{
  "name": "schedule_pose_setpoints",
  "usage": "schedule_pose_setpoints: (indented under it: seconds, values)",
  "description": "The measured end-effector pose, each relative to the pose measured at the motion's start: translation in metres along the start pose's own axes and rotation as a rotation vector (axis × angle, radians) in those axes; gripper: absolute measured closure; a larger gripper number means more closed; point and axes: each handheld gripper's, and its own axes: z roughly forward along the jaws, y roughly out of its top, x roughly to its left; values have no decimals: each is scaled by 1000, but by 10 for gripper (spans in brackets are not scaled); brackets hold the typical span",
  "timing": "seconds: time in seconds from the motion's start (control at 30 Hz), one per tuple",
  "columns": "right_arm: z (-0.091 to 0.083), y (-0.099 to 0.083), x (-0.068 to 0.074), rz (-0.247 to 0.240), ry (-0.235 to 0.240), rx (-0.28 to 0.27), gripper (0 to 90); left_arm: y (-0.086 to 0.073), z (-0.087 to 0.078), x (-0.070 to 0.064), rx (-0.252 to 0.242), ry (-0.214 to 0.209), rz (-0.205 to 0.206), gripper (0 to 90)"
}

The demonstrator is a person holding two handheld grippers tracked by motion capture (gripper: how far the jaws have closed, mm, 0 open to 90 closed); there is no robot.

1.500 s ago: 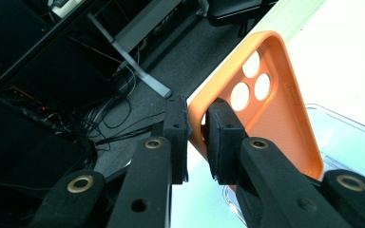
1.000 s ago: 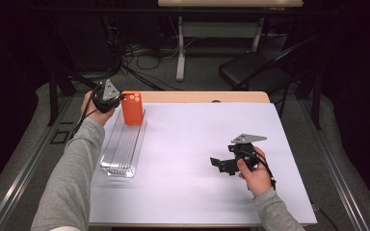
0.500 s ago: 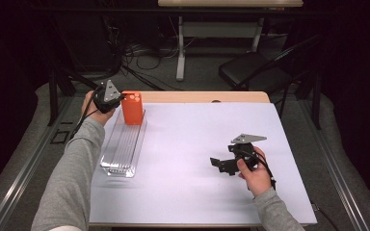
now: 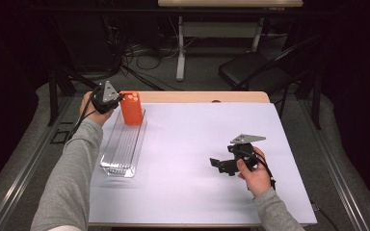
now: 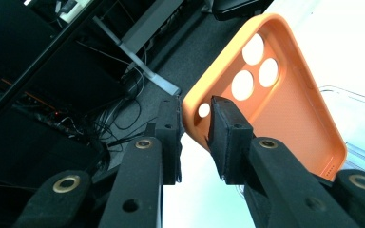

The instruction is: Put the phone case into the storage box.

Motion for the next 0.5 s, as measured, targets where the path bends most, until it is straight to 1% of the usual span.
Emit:
schedule_pose_setpoints:
  seconds: [0.23,0.37,0.47,0.5]
  values:
    - [0,0,0,0,-1,0,98,1,0,0,-1,0,-13,705]
    - [0,0,0,-1,0,1,98,0,0,0,4,0,-28,670]
    - [0,0,0,0,-2,1,98,0,0,1,10,3,-50,645]
    - [0,0,0,-4,-2,1,98,0,0,1,10,3,-50,627]
